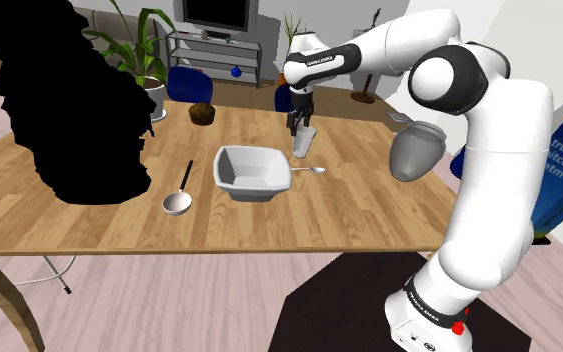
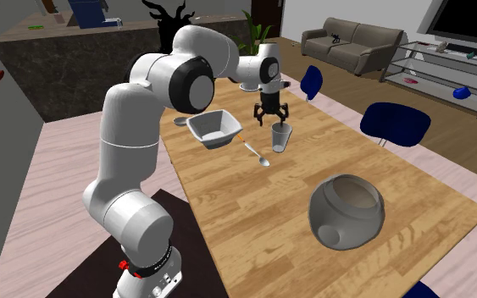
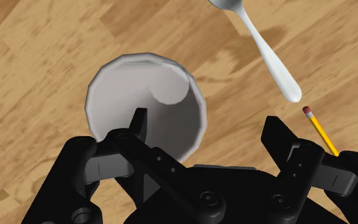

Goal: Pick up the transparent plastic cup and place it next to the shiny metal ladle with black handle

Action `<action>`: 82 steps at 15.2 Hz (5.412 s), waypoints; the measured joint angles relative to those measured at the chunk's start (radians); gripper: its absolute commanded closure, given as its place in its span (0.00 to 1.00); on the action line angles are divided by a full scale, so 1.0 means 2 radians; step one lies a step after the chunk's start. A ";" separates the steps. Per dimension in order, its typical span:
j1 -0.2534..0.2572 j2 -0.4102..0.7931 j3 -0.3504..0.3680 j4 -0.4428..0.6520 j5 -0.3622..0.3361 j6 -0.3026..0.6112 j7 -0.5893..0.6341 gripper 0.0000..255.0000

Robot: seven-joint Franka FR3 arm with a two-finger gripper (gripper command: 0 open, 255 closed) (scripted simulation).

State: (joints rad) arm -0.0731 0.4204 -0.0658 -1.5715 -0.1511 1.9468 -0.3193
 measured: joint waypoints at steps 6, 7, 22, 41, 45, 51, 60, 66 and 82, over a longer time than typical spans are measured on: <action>-0.003 0.019 -0.001 -0.009 -0.001 0.030 0.000 0.00; -0.003 0.020 -0.001 -0.013 -0.002 0.034 0.001 0.00; -0.004 0.021 -0.002 -0.017 -0.002 0.040 0.000 1.00; -0.003 -0.007 -0.001 0.049 0.001 -0.053 -0.013 1.00; -0.003 -0.013 -0.002 0.066 0.002 -0.076 -0.017 1.00; -0.003 -0.010 -0.002 0.112 0.003 -0.119 -0.024 1.00; -0.003 -0.002 -0.002 0.185 0.005 -0.182 -0.033 1.00; 0.012 -0.025 0.003 0.171 0.002 -0.195 -0.015 1.00; 0.114 -0.156 0.068 -0.004 -0.001 -0.178 0.154 1.00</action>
State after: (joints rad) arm 0.1546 0.1077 0.0707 -1.5799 -0.1524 1.5916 -0.0117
